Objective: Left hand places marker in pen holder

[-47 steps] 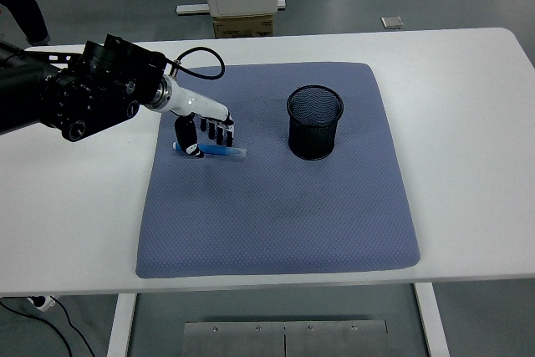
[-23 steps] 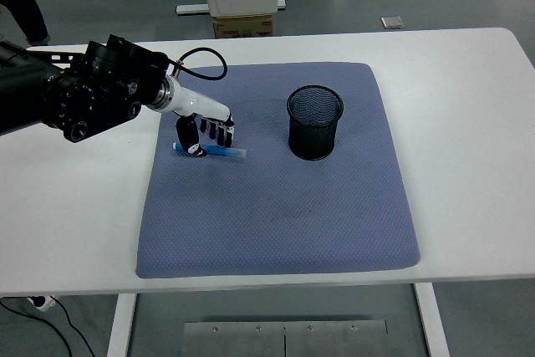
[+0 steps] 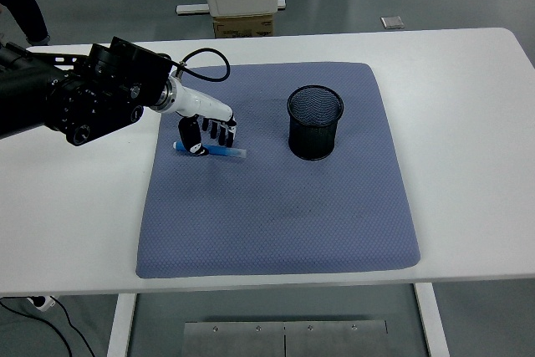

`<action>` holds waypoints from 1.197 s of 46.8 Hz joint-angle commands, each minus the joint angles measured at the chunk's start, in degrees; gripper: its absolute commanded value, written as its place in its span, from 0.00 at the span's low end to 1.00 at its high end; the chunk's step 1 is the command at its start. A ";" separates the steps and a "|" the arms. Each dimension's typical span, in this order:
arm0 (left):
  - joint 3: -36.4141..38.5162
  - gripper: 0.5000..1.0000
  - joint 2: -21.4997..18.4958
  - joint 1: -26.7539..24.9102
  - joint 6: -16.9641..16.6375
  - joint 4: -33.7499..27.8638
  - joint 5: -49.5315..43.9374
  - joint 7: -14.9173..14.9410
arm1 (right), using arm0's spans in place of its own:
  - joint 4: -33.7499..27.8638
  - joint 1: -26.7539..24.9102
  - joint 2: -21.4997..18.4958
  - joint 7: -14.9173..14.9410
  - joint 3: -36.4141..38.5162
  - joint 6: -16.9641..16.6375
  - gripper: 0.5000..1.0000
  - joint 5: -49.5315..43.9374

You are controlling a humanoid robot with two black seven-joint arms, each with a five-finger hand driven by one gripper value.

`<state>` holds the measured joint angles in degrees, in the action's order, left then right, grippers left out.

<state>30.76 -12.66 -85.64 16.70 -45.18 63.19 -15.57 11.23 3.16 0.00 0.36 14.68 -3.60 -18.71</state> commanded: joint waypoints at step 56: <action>0.00 0.00 -0.09 0.29 -0.53 0.01 0.62 -0.07 | 0.02 0.00 0.00 -0.01 0.00 0.00 1.00 0.08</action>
<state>30.76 -12.68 -85.34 16.18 -45.18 63.90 -15.59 11.24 3.16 0.00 0.34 14.68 -3.60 -18.71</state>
